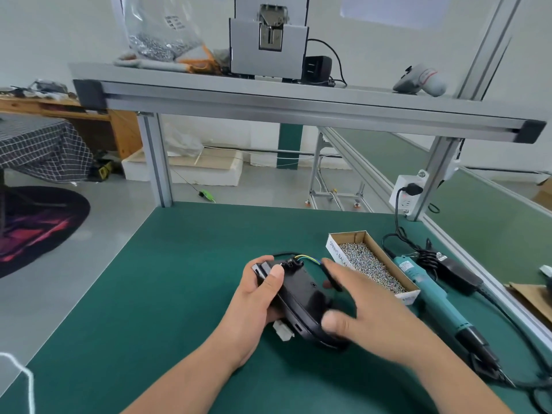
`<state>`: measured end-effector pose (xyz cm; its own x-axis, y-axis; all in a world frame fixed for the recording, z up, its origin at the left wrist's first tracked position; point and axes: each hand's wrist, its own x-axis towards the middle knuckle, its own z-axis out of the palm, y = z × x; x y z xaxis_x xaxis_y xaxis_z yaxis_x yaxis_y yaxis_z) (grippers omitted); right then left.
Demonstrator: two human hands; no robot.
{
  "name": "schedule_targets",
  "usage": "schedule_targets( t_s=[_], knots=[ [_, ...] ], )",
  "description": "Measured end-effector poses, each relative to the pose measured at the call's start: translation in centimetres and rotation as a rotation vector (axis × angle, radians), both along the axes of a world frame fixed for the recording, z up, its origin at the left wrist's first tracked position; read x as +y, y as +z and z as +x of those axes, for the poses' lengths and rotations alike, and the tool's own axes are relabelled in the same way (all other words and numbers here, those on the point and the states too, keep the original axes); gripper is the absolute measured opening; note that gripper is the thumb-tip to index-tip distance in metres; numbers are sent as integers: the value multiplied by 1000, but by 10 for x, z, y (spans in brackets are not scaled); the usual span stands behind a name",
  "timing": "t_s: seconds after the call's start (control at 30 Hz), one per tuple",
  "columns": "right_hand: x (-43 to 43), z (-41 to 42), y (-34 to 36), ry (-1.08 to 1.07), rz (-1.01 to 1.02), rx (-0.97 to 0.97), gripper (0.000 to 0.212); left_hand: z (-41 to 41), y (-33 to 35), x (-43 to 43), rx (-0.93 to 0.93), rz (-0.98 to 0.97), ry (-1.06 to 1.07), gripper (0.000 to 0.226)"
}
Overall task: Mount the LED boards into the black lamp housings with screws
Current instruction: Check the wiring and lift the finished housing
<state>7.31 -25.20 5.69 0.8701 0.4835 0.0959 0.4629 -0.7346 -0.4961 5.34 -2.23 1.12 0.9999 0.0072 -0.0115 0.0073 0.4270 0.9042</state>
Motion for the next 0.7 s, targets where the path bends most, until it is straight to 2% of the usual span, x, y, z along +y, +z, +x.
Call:
schedule_targets(
  t_s=[0.07,0.13,0.23,0.3,0.4,0.43,0.5,0.57,0.6,0.63,0.7],
  knots=[
    [8,-10,0,75,-103,33,121,0,-1,0,-10,31,29,52],
    [14,-14,-2,126,-185,-31,128,0,-2,0,-8,50,50,54],
    [14,-12,-6,105,-178,-190,101,0,3,0,10,98,29,57],
    [12,-7,-6,69,-97,-181,74,0,5,-1,36,92,27,60],
    [7,2,-6,-39,265,-14,36,3,-1,0,84,126,66,57],
    [6,3,-6,-95,411,44,27,3,-2,0,81,211,63,56],
    [4,7,-9,-204,674,164,34,4,-2,3,59,512,77,53],
    [7,9,-10,-285,913,303,39,4,-5,10,-33,972,121,56],
    [9,11,-10,-298,1030,374,34,5,-6,13,-80,1195,130,59],
    [11,13,-9,-320,1133,438,27,7,-9,13,-82,1329,150,60],
    [14,14,-6,-408,1279,517,26,8,-9,14,-25,1479,192,62]
  ],
)
